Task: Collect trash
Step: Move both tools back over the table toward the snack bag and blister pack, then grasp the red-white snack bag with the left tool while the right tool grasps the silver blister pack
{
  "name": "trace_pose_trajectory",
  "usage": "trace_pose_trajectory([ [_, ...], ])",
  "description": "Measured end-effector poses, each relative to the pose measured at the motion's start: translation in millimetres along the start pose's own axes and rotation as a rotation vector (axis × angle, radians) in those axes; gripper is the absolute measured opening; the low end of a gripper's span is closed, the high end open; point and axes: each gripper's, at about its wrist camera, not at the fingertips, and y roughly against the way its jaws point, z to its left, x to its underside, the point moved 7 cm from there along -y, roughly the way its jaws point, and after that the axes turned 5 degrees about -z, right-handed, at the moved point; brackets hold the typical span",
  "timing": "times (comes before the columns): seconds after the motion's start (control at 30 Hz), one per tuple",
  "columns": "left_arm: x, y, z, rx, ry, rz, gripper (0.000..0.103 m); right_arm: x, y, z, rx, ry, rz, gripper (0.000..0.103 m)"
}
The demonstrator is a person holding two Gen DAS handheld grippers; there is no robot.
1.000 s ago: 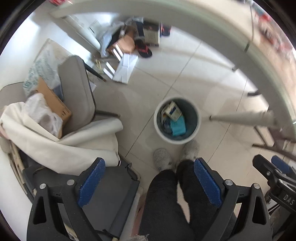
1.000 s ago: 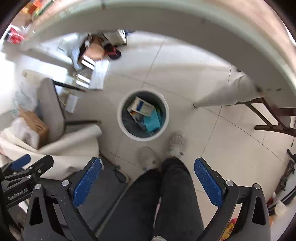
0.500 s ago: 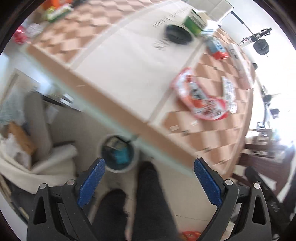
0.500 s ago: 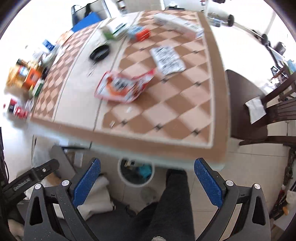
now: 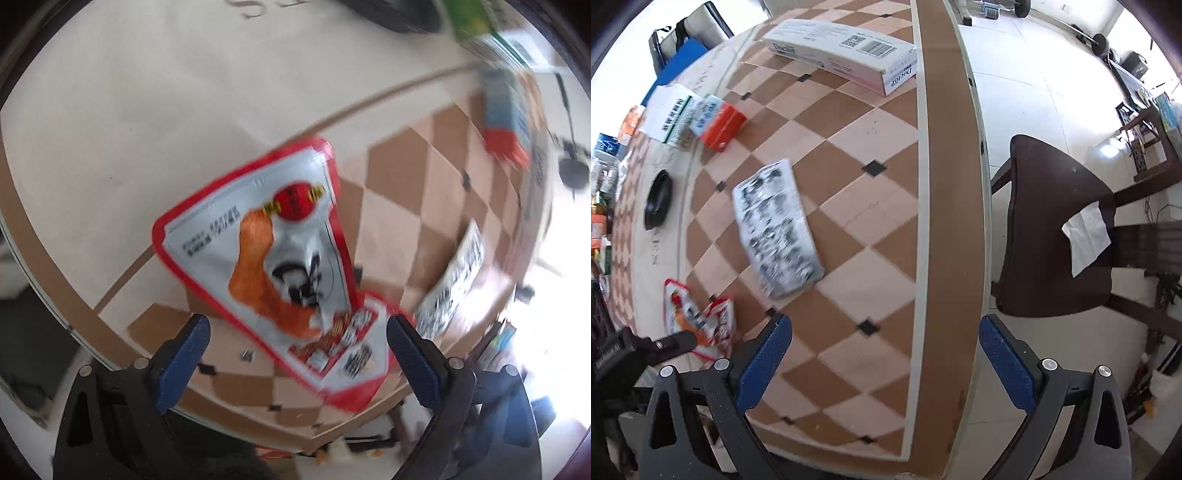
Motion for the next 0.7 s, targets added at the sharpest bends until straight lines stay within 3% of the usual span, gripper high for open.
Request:
trace_pose_trajectory([
  [0.03,-4,-1,0,0.005,0.048,-0.006,0.092,-7,-5,1,0.006,0.015,0.004,0.102],
  [0.1,-10,-1,-4,-0.045,0.050,-0.027,0.087,-18,-14,5,0.012,0.041,0.013,0.102],
  [0.13,-13,0,-9,-0.081,0.001,-0.046,0.085,-23,-19,9,0.009,0.050,0.019,0.102],
  [0.2,-20,6,-24,-0.175,-0.169,-0.100,0.069,-31,-28,18,-0.006,0.065,0.035,0.102],
  [0.37,-36,18,-47,-0.343,-0.557,-0.196,0.068,-44,-45,50,-0.051,0.098,0.055,0.102],
  [0.43,-41,19,-46,-0.376,-0.637,-0.200,0.068,-47,-49,64,-0.064,0.112,0.059,0.102],
  [0.57,-50,19,-35,-0.322,-0.580,-0.143,0.069,-53,-62,93,-0.011,0.198,0.060,0.103],
  [0.63,-52,20,-33,-0.340,-0.566,-0.143,0.070,-53,-68,105,0.086,0.281,0.058,0.103],
  [0.7,-51,17,-36,-0.358,-0.535,-0.143,0.069,-54,-67,108,0.086,0.277,0.029,0.103],
])
